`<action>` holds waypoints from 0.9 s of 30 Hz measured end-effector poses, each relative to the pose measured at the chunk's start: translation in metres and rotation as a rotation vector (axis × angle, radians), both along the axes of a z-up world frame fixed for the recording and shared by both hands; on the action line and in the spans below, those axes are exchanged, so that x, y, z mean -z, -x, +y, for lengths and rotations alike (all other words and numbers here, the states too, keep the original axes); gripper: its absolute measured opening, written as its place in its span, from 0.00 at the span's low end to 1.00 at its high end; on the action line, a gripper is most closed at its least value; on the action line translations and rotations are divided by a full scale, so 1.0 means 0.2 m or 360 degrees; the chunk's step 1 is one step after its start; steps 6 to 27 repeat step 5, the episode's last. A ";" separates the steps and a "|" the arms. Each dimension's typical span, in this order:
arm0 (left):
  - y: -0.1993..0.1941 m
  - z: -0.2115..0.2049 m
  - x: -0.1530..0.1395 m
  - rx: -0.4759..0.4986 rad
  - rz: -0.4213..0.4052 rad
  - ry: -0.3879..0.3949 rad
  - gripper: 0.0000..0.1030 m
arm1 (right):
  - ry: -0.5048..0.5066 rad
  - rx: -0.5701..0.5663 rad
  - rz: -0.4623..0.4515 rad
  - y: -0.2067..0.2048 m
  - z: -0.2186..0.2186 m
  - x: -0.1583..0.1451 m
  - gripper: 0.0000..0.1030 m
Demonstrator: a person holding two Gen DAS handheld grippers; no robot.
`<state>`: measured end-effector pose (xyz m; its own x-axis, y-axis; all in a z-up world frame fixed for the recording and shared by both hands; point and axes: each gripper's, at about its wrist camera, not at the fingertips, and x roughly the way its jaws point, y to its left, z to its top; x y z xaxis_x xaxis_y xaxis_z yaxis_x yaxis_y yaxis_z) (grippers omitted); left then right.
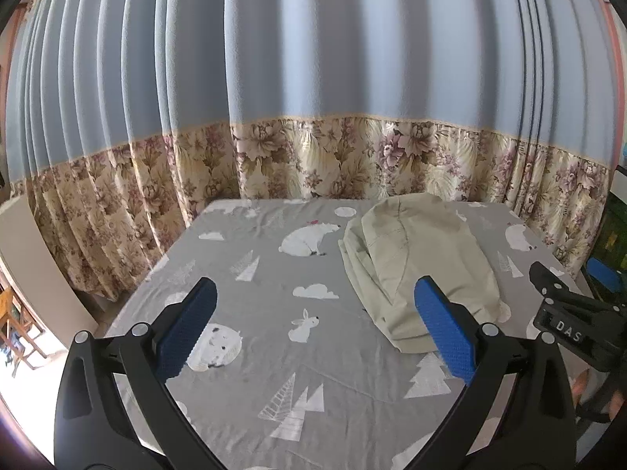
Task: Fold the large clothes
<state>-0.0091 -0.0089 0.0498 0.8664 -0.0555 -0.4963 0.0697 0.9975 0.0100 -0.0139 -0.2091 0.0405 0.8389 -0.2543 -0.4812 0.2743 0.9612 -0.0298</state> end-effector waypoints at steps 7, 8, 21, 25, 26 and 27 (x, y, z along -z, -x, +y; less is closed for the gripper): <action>-0.02 0.01 0.02 -0.0022 0.0032 0.0009 0.97 | 0.0004 0.0002 -0.0002 0.00 0.01 0.00 0.98; -0.02 0.01 0.02 -0.0022 0.0032 0.0009 0.97 | 0.0004 0.0002 -0.0002 0.00 0.01 0.00 0.98; -0.02 0.01 0.02 -0.0022 0.0032 0.0009 0.97 | 0.0004 0.0002 -0.0002 0.00 0.01 0.00 0.98; -0.02 0.01 0.02 -0.0022 0.0032 0.0009 0.97 | 0.0004 0.0002 -0.0002 0.00 0.01 0.00 0.98; -0.02 0.01 0.02 -0.0022 0.0032 0.0009 0.97 | 0.0004 0.0002 -0.0002 0.00 0.01 0.00 0.98; -0.02 0.01 0.02 -0.0022 0.0032 0.0009 0.97 | 0.0004 0.0002 -0.0002 0.00 0.01 0.00 0.98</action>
